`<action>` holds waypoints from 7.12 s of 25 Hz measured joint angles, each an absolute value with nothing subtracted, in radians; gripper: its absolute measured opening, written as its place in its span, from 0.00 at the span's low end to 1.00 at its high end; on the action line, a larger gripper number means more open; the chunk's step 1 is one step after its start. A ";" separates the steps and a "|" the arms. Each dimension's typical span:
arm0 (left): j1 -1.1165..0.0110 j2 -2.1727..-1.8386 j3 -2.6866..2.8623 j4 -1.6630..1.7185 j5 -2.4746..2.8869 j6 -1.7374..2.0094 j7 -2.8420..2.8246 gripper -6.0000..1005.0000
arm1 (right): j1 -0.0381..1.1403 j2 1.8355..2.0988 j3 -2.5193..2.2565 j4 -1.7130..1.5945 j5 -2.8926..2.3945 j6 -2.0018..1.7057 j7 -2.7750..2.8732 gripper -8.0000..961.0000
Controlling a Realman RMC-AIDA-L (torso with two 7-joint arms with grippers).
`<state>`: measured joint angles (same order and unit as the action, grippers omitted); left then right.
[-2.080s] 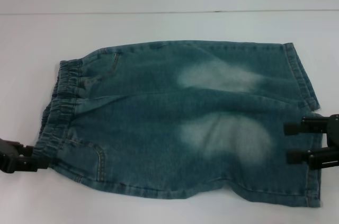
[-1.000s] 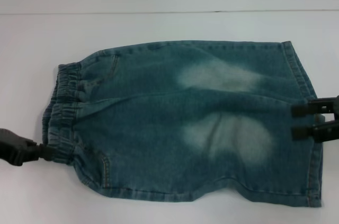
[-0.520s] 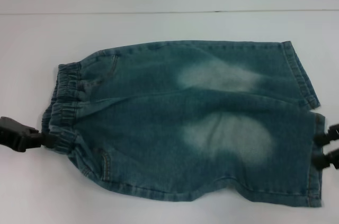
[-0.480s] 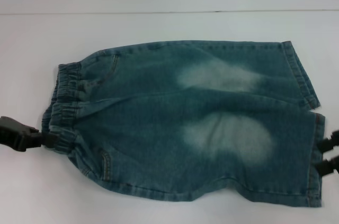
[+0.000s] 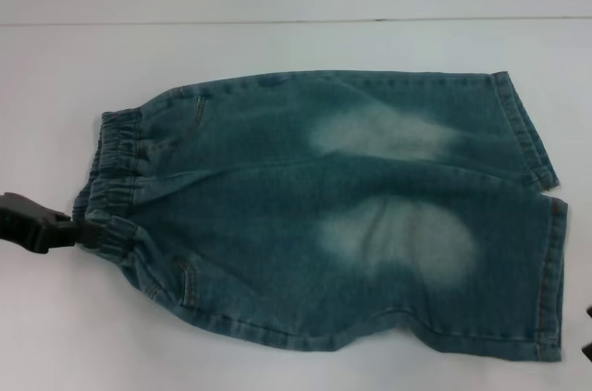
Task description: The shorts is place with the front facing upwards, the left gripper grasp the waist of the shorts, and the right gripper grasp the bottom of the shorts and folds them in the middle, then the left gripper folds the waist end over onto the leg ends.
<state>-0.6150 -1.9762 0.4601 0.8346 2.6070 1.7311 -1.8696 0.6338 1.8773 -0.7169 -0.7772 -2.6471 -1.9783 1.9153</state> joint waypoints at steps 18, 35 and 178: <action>-0.622 -1.976 0.460 0.834 2.607 1.727 -1.881 0.04 | 0.704 1.903 -0.837 -0.653 -2.719 -1.888 1.967 0.95; -0.626 -1.978 0.460 0.834 2.605 1.719 -1.881 0.05 | 0.734 1.929 -0.843 -0.633 -2.713 -1.825 1.972 0.95; -0.702 -2.008 0.644 0.759 2.490 1.090 -2.236 0.89 | 0.776 1.998 -0.669 -0.403 -2.034 -0.729 1.765 0.90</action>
